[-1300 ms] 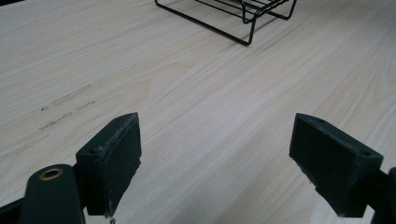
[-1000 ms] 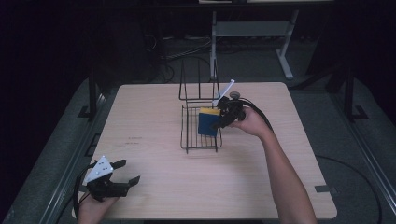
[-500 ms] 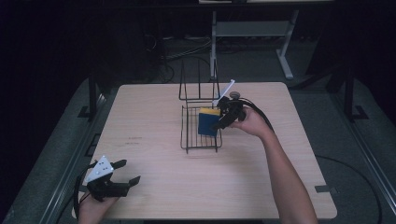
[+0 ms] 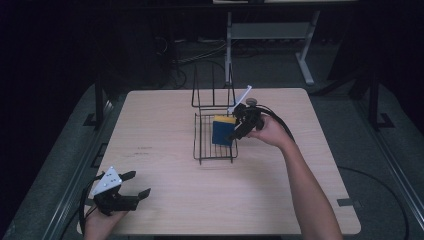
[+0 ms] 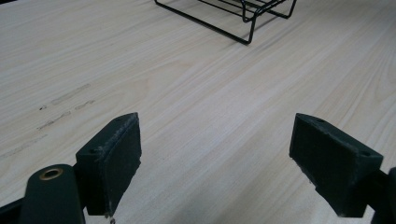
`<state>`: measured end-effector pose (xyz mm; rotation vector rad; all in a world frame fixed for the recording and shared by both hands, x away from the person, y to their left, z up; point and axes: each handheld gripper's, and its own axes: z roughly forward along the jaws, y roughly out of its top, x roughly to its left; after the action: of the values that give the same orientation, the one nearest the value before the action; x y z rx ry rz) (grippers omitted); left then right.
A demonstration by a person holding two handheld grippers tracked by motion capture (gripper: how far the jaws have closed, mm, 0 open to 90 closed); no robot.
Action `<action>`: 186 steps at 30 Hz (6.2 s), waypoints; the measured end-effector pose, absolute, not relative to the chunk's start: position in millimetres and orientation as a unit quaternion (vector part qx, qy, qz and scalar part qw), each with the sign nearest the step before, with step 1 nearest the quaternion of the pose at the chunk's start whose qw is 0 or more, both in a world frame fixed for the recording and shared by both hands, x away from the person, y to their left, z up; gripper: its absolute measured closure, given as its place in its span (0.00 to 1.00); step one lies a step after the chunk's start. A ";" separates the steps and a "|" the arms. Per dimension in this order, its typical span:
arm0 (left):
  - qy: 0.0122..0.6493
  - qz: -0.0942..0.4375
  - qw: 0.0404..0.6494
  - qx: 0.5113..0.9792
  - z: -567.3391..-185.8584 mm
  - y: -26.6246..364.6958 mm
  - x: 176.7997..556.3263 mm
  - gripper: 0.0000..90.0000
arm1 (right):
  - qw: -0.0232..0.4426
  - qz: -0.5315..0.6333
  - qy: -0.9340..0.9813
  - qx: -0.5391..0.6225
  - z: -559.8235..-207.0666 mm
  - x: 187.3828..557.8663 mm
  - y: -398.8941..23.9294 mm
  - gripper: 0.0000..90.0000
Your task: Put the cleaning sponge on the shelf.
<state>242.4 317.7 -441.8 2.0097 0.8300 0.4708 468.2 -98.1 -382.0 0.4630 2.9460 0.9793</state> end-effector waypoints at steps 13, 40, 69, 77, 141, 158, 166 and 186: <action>0.335 0.190 0.444 0.809 -441.6 316.8 242.0 0.18 | 0.012 0.311 0.938 0.151 -376.9 465.0 -103.6 0.31; 0.337 0.190 0.443 0.809 -442.0 316.2 242.1 0.18 | 0.018 0.312 0.935 0.170 -374.9 458.7 -124.3 0.28; 0.336 0.189 0.441 0.811 -442.5 315.8 242.7 0.18 | 0.019 0.307 0.933 0.186 -379.6 451.4 -147.3 0.26; 0.335 0.190 0.443 0.810 -442.3 315.5 242.1 0.18 | 0.021 0.301 0.935 0.188 -381.9 446.4 -151.2 0.26; 0.332 0.188 0.440 0.813 -442.3 312.2 241.3 0.18 | 0.016 0.296 0.928 0.226 -395.9 403.2 -198.8 0.22; 0.333 0.189 0.441 0.812 -442.8 310.9 241.4 0.18 | 0.013 0.293 0.926 0.236 -407.5 388.3 -210.9 0.21; 0.333 0.188 0.440 0.813 -443.2 310.7 241.5 0.18 | 0.016 0.300 0.922 0.243 -410.6 375.6 -218.6 0.21; 0.333 0.186 0.438 0.814 -443.3 310.4 240.7 0.18 | 0.031 0.318 0.913 0.253 -422.1 322.4 -244.4 0.21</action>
<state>240.7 310.4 -443.3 2.0227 0.8276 0.4621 322.4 -244.4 -422.1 0.7795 2.8125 0.9811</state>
